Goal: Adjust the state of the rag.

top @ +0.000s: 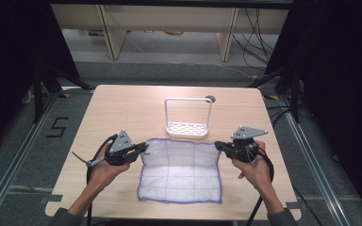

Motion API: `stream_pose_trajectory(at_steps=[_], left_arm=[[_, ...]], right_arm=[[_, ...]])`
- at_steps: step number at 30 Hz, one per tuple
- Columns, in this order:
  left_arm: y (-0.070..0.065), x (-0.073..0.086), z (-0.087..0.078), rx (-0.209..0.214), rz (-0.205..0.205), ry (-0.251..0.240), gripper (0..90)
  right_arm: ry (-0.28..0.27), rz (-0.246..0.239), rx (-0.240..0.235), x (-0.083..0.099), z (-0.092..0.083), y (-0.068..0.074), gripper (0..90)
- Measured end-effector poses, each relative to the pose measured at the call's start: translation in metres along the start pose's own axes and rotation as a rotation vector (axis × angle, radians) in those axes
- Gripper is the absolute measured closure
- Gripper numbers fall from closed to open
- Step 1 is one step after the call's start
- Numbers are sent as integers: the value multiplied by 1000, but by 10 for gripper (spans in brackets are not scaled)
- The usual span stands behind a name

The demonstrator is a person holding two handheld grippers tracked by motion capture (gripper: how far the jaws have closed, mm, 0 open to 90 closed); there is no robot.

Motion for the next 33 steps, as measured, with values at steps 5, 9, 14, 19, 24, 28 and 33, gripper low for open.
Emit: stream_pose_trajectory(at_steps=[5, 9, 14, 19, 24, 28, 33], left_arm=[[-24, 15, -20, 11, 35, -12, 857], [-37, 25, -26, 22, 45, 6, 858], [-53, 37, -31, 46, 54, 25, 856], [-64, 53, -25, 66, 80, 83, 854], [-71, 63, -24, 70, 113, 128, 851], [-74, 72, -25, 91, 126, 167, 845], [-78, 80, -21, 104, 114, 197, 805]], right_arm=[[-1, -11, -3, 13, -12, 9, 893], [0, -25, -14, 21, -18, 17, 893], [16, -45, -17, 35, -26, 29, 893], [48, -42, -33, 54, -27, 36, 893], [83, -36, -61, 66, -26, 45, 892], [120, -50, -76, 77, -23, 52, 892], [176, -66, -94, 91, -20, 57, 891]])
Point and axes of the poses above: each handheld gripper's, and its own axes: z roughly forward along the jaws, x roughly out of its underside, y roughly to its left, the point moved 2 cm from there along z, roughly forward along the jaws, and after that the axes turned 5 degrees about x, right-handed, at the moved point
